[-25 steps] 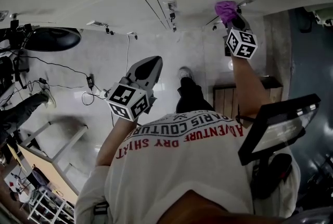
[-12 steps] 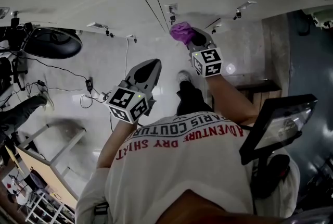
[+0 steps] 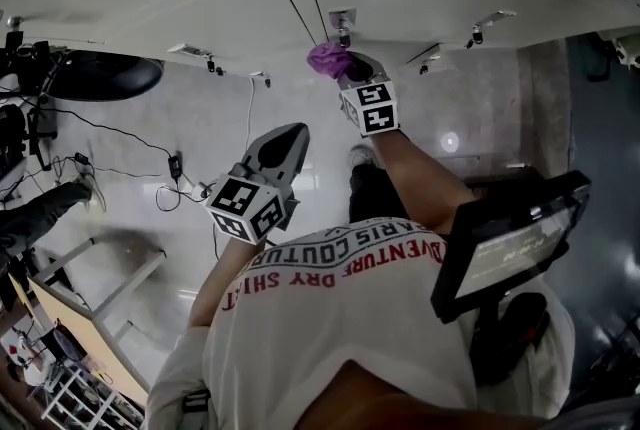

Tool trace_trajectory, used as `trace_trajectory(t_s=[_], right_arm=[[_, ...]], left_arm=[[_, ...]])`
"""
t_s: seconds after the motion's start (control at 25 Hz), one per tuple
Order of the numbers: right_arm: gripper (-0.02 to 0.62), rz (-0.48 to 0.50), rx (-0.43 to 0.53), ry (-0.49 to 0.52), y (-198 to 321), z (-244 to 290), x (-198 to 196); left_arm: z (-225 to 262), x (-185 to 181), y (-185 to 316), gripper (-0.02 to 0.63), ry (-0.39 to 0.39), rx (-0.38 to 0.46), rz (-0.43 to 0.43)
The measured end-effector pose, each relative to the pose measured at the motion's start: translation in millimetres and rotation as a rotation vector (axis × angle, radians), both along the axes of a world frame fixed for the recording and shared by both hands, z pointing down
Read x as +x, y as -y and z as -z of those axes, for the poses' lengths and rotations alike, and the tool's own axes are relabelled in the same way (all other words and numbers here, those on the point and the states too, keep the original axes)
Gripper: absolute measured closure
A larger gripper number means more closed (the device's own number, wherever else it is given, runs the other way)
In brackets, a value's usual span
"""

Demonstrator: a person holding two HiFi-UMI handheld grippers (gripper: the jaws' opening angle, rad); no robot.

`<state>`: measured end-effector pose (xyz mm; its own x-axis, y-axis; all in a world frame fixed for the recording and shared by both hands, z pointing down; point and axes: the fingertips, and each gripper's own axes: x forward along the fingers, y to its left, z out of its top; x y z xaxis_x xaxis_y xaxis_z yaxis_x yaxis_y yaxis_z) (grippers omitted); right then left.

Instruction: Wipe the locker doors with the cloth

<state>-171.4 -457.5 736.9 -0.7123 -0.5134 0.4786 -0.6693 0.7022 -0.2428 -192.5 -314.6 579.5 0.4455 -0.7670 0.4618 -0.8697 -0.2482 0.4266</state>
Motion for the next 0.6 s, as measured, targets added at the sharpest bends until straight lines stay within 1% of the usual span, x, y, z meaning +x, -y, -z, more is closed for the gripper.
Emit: trace_trajectory(t_s=[0.12, 0.28, 0.4, 0.6], right_arm=[[0.528, -0.034, -0.012, 0.002, 14, -11, -2], [0.528, -0.063, -0.016, 0.008, 32, -12, -2], [0.528, -0.061, -0.013, 0.006, 33, -12, -2], [0.528, -0.107, -0.006, 0.031, 38, -11, 7]], left_arm=[[-8, 1, 3, 0.604, -0.003, 0.004, 0.001], [-13, 3, 5, 0.604, -0.006, 0.01, -0.006], [-16, 4, 1, 0.604, -0.008, 0.003, -0.004], [-17, 7, -3, 0.604, -0.005, 0.001, -0.009]])
